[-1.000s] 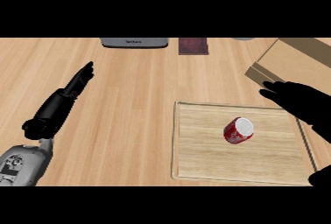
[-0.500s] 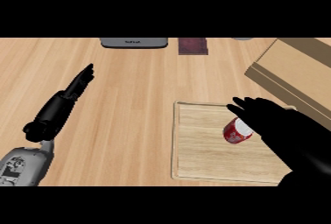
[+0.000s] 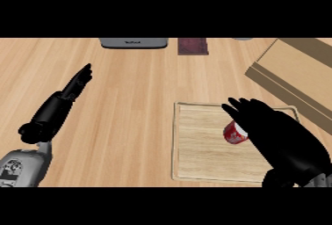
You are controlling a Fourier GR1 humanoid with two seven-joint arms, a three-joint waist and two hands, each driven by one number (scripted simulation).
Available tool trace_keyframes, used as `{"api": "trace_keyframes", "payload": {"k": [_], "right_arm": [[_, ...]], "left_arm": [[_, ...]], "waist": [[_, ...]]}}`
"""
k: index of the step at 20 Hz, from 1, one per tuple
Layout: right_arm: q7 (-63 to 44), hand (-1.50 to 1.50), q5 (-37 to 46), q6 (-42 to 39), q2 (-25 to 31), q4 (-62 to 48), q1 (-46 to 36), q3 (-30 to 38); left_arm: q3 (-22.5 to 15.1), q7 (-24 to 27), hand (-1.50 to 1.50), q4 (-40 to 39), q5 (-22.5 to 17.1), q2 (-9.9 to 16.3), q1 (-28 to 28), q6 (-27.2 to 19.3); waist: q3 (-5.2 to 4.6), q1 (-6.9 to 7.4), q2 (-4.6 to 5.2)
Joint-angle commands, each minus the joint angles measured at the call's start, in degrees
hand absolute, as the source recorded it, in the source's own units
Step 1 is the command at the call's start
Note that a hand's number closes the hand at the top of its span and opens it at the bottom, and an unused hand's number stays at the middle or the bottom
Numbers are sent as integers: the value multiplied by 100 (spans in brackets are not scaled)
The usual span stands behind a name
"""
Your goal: Pick the can from the tray and place it in the cardboard box
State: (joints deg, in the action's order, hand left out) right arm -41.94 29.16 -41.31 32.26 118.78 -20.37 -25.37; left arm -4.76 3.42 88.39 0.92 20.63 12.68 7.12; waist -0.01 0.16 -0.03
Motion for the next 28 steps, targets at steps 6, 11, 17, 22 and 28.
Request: {"api": "trace_keyframes", "payload": {"k": [6,11,17,22,28], "right_arm": [[554,-150,1120,-37,-424,-577,190,-97],[526,-150,1481,-240,-640,-721,142,-17],[1627,-150,2082,528,-749,-1581,410,-122],[1872,-150,2340,411,-843,-1611,594,102],[2013,-150,2941,721,-1155,-2351,353,71]], "left_arm": [[288,-51,0,-175,152,-158,199,295],[495,267,0,-363,240,-119,92,438],[280,116,0,42,547,-462,-120,290],[293,-84,0,148,671,-672,-9,287],[605,150,0,-165,605,-505,-6,576]], "waist": [[2,-12,3],[0,-19,2],[2,-4,4],[2,-13,2],[2,6,7]]}}
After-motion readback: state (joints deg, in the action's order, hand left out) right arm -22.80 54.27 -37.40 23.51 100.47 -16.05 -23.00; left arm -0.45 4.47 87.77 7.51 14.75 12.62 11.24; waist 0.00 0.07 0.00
